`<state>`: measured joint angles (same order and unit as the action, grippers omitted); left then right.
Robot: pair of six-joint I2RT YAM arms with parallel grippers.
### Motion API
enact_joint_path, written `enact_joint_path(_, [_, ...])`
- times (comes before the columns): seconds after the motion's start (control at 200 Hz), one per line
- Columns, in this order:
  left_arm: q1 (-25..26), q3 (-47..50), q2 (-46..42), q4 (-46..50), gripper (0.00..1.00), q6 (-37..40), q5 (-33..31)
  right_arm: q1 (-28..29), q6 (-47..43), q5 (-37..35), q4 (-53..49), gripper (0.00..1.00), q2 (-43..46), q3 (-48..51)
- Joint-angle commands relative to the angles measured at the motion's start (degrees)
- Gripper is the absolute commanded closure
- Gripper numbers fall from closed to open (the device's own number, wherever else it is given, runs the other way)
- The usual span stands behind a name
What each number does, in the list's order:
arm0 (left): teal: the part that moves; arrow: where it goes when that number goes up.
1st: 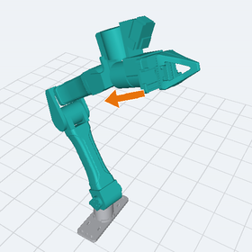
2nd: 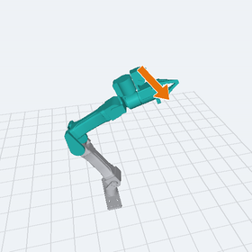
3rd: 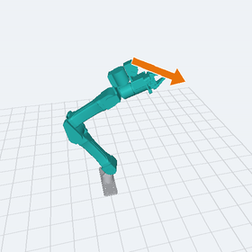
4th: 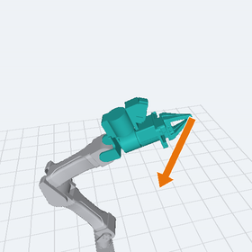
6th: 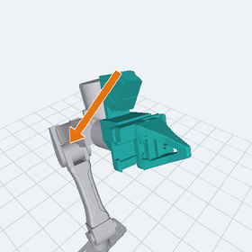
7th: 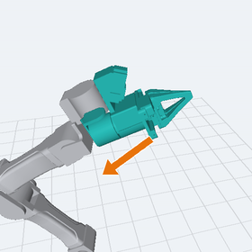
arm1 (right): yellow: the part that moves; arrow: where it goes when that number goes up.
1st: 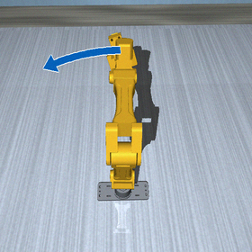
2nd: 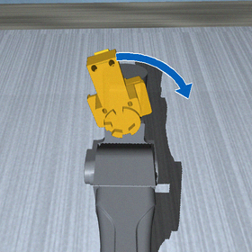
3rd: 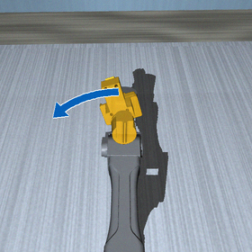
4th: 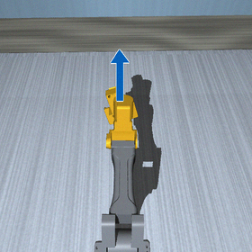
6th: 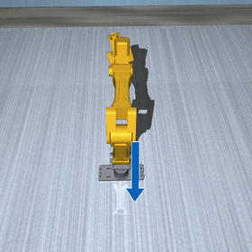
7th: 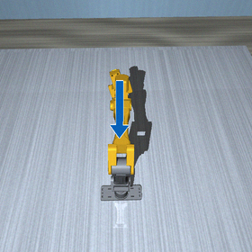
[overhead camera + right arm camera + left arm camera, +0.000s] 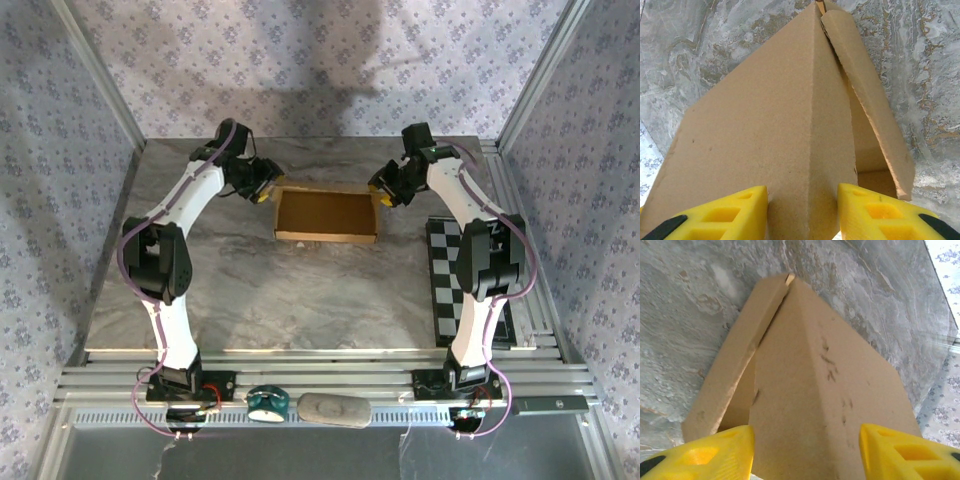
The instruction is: Fold the paper box
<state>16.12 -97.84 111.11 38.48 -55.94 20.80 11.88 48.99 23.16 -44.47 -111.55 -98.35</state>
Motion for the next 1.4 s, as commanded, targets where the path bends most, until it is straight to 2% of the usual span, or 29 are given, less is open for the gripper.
enact_joint_path(0.0, [1.59, 3.4, -1.73, -3.2, 0.49, -3.28, 3.48, 0.58, -1.23, -0.57, -0.97, 0.6, -1.61, -0.7])
enact_joint_path(0.17, [1.72, 8.19, -2.55, -5.46, 0.58, -3.72, 3.87, 0.69, -1.89, -0.9, -1.28, 0.61, -1.4, -0.21])
enact_joint_path(0.605, [2.14, 11.65, -2.5, -5.86, 0.75, -1.13, 1.4, 0.99, -5.59, -3.4, -2.55, 0.65, -1.24, 2.02])
enact_joint_path(1.129, [3.61, 14.7, -2.13, -1.67, 0.79, 5.74, -3.46, 2.18, -11.41, -7.92, -1.41, 0.7, -0.87, 7.94])
enact_joint_path(1.394, [5.15, 11.81, -1.21, 3.61, 0.74, 10.46, -8.56, 2.61, -12.52, -10.97, -1.77, 0.71, -0.34, 9.29])
